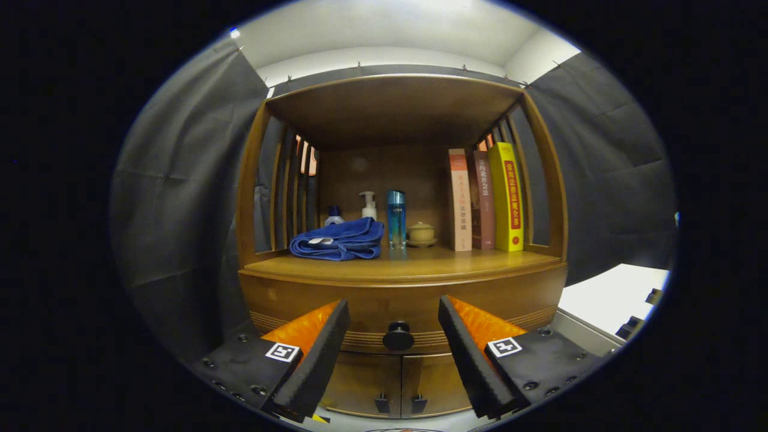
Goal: Pull open the drawer, take out the items inside it, and place them on the countertop above the cabinet.
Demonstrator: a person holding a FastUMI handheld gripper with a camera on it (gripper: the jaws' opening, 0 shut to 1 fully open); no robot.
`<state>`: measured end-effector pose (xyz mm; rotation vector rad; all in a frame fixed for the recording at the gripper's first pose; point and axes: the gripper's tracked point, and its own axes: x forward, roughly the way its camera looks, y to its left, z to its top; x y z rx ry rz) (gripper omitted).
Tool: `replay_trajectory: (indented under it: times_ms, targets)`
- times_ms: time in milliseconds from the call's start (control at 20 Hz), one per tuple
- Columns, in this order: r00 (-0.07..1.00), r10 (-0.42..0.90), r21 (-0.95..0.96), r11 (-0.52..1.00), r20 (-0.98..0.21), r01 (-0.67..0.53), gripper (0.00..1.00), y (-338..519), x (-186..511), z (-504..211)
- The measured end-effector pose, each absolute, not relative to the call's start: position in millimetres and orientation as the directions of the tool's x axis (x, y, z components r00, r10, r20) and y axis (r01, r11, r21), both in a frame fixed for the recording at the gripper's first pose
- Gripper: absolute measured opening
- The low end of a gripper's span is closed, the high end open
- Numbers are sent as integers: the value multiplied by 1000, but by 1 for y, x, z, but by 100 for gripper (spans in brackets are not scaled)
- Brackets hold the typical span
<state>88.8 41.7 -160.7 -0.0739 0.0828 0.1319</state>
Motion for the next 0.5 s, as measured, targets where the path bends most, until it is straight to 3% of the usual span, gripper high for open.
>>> replay_trajectory:
  times_ms: [500]
  targets:
    - [977,47,-71,995,-206,-63,93,15,139,-239]
